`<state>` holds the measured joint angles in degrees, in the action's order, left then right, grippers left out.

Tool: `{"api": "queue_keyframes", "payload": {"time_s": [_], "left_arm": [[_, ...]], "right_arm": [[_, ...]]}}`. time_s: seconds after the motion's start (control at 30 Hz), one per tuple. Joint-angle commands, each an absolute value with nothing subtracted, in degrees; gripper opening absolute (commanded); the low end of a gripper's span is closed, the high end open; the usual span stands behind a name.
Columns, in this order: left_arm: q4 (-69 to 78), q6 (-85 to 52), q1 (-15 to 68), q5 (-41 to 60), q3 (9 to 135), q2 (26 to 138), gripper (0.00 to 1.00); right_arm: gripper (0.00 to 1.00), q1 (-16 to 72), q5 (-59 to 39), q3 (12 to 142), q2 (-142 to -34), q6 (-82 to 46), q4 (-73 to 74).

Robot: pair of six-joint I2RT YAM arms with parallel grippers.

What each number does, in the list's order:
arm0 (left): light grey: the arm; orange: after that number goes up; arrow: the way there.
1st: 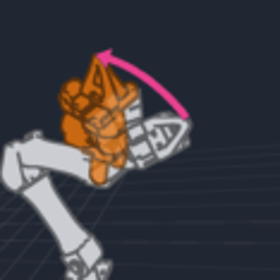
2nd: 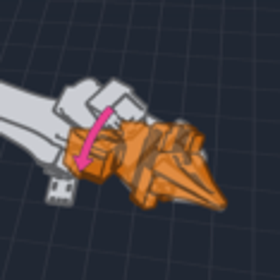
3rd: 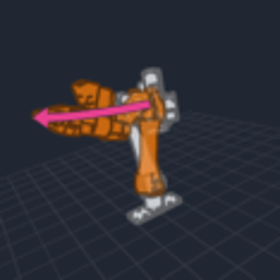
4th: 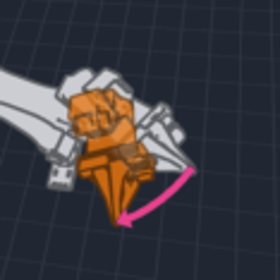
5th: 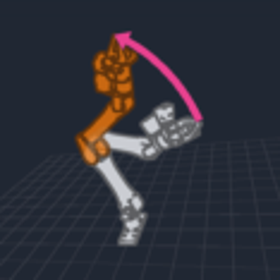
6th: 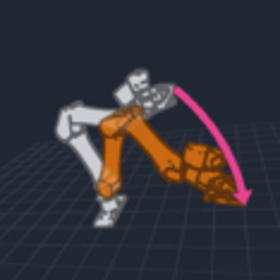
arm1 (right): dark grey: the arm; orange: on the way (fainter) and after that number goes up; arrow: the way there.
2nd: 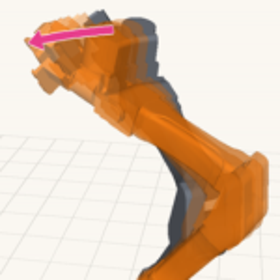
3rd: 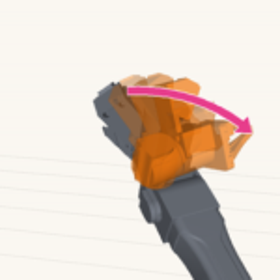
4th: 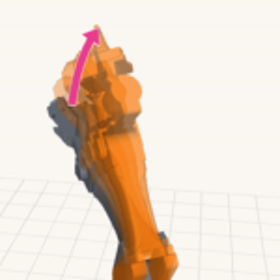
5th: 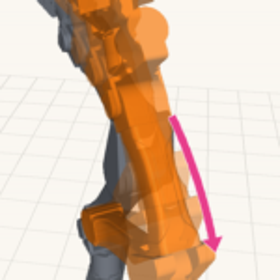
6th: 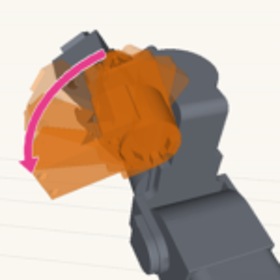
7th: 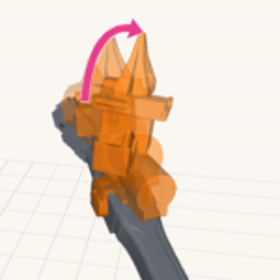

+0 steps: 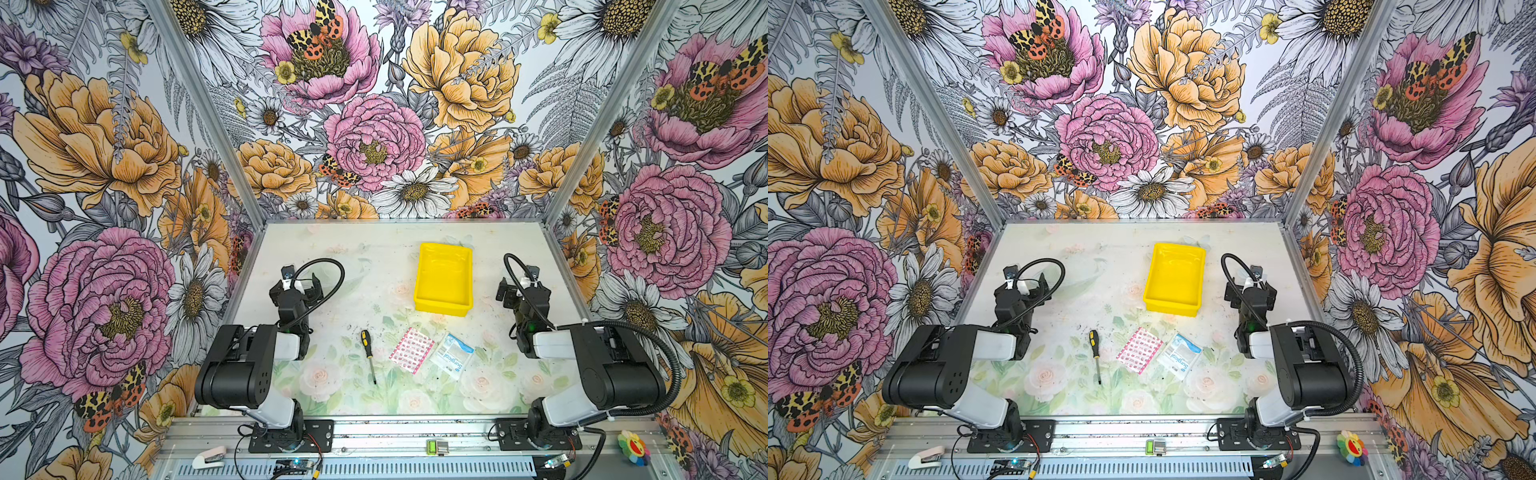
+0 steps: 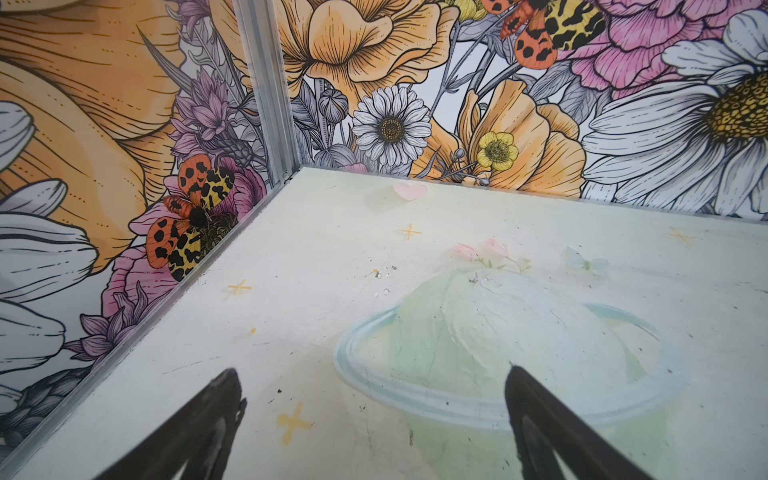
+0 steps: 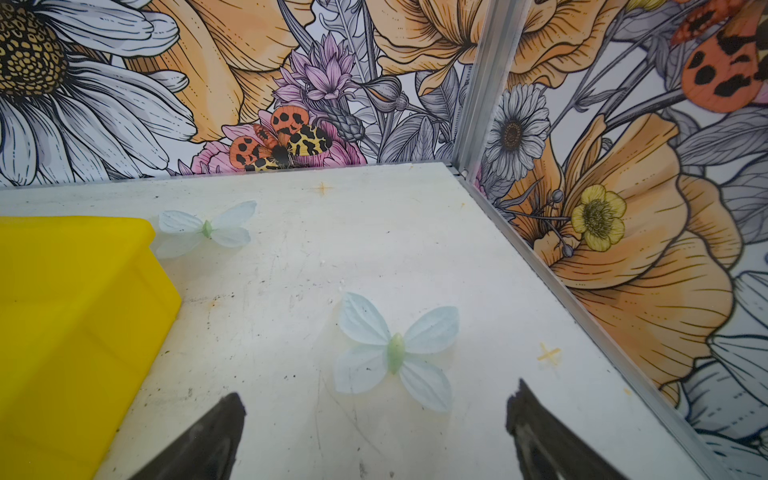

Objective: Put the screwdriver in the bin

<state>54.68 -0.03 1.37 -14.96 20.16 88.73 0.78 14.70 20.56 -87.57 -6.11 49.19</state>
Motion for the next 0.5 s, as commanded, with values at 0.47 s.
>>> {"api": "queue_keyframes", "payload": {"time_s": [0.47], "left_arm": [[52.68, -0.28, 2.02, -17.36, 20.96, 85.57, 0.99]], "right_arm": [[1.00, 0.78, 15.09, 20.22, -83.20, -5.66, 49.76]]}}
